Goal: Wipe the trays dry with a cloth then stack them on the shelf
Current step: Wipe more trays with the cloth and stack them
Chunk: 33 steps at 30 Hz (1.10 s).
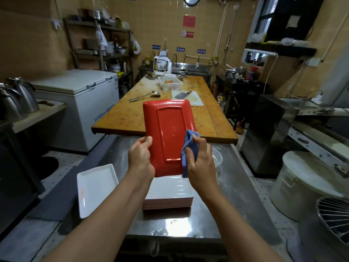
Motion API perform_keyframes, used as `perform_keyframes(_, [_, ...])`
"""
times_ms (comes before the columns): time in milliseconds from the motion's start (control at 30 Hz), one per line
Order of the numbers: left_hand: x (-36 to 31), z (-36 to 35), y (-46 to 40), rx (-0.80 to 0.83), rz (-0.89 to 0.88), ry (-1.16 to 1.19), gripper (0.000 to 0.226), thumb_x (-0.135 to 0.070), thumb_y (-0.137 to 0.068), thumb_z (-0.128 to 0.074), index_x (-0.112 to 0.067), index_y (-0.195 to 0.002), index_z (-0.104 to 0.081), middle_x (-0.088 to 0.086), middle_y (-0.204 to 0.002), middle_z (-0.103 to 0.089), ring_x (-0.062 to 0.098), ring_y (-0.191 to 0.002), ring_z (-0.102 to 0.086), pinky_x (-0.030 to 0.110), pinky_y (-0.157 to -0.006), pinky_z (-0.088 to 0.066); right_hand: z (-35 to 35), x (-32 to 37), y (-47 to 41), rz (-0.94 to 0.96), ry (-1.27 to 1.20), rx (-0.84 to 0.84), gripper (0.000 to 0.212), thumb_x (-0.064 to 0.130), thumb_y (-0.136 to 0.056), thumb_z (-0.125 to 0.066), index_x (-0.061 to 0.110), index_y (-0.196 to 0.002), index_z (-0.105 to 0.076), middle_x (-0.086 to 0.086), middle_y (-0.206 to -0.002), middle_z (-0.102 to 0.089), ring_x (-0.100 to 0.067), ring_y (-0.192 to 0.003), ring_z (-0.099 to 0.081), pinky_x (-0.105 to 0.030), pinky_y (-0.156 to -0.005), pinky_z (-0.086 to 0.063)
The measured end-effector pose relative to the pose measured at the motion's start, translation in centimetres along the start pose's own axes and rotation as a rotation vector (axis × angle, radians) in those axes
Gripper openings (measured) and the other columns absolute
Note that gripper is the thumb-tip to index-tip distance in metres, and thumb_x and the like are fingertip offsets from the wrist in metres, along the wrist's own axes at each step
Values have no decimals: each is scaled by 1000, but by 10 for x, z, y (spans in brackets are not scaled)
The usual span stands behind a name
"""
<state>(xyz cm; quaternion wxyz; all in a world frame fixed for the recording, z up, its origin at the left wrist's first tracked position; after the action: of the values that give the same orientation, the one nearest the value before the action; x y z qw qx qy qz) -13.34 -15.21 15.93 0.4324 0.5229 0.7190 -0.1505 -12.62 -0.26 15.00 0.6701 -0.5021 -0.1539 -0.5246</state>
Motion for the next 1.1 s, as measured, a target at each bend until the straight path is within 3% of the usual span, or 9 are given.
perform_keyframes(100, [4,-13,-4,4,20,46,12,-15,-95,-50,-19,-89,-59,6,-88,-66,24,-82,-63,40,-70,-51,10,-5,4,-117,-253,-35,33,19,-90,-59,36,-116,-49,3,-113,-55,-9,-101,-56,-32,-83,-50])
perform_keyframes(267, [20,-25,3,92,80,66,11,-15,-97,-46,-18,-91,-54,9,-95,-64,26,-88,-62,52,-82,-49,27,-17,-15,-488,-908,-95,35,-12,-80,-62,18,-99,-62,-15,-102,-66,-33,-92,-64,-57,-92,-48])
perform_keyframes(367, [17,-13,3,198,109,-156,4,-18,-96,-48,-18,-96,-52,7,-98,-63,20,-83,-62,43,-78,-50,31,-28,-20,-540,-1037,-38,36,-15,-82,-55,7,-109,-61,-10,-90,-68,-26,-79,-65,-49,-81,-53])
perform_keyframes(433, [2,-3,-2,233,76,-355,22,-29,-91,-57,-17,-109,-52,3,-102,-64,19,-86,-63,39,-78,-46,38,-38,-25,-538,-1063,44,35,-14,-84,-53,8,-110,-62,-7,-86,-72,-22,-73,-69,-38,-68,-59])
perform_keyframes(600, [-67,-11,-18,276,-260,-757,71,-46,-70,-70,-18,-129,-44,7,-122,-55,22,-103,-58,39,-90,-45,61,-52,-43,-463,-1070,365,39,-14,-79,-51,11,-108,-62,-8,-96,-73,-22,-78,-71,-30,-60,-58])
perform_keyframes(767, [-76,-23,-18,662,28,-951,85,-48,-47,-87,-17,-120,-56,12,-108,-69,28,-93,-69,36,-71,-57,66,-46,-59,-383,-989,546,44,-4,-70,-57,8,-112,-61,-9,-102,-71,-23,-82,-70,-32,-66,-59])
perform_keyframes(933, [-63,-12,-20,660,44,-708,65,-31,-62,-81,-13,-120,-58,20,-112,-65,32,-93,-65,43,-74,-59,66,-34,-73,-334,-851,521,37,-6,-80,-58,11,-112,-64,-15,-115,-64,-24,-90,-67,-31,-71,-59])
perform_keyframes(1033, [-56,-9,-21,512,50,-635,52,-24,-71,-68,-12,-120,-57,20,-110,-65,35,-91,-63,47,-77,-55,59,-20,-77,-197,-551,438,31,4,-92,-52,17,-119,-62,-13,-125,-55,-20,-104,-59,-23,-77,-51])
perform_keyframes(1100, [-52,-11,-20,428,75,-587,38,-21,-78,-66,-13,-114,-59,17,-103,-67,32,-82,-65,46,-73,-56,53,-13,-77,-37,-253,309,34,10,-95,-48,18,-127,-57,-6,-135,-46,-16,-121,-45,-16,-95,-38])
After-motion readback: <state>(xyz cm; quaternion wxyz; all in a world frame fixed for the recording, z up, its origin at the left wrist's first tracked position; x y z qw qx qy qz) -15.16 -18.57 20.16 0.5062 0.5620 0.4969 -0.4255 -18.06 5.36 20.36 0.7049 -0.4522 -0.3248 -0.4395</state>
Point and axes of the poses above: each hand's wrist, its own y-axis away from the middle knuckle, its own z-axis out of the back of the hand, x = y × z, the point moved 3 cm from there along -y, towards the middle knuckle
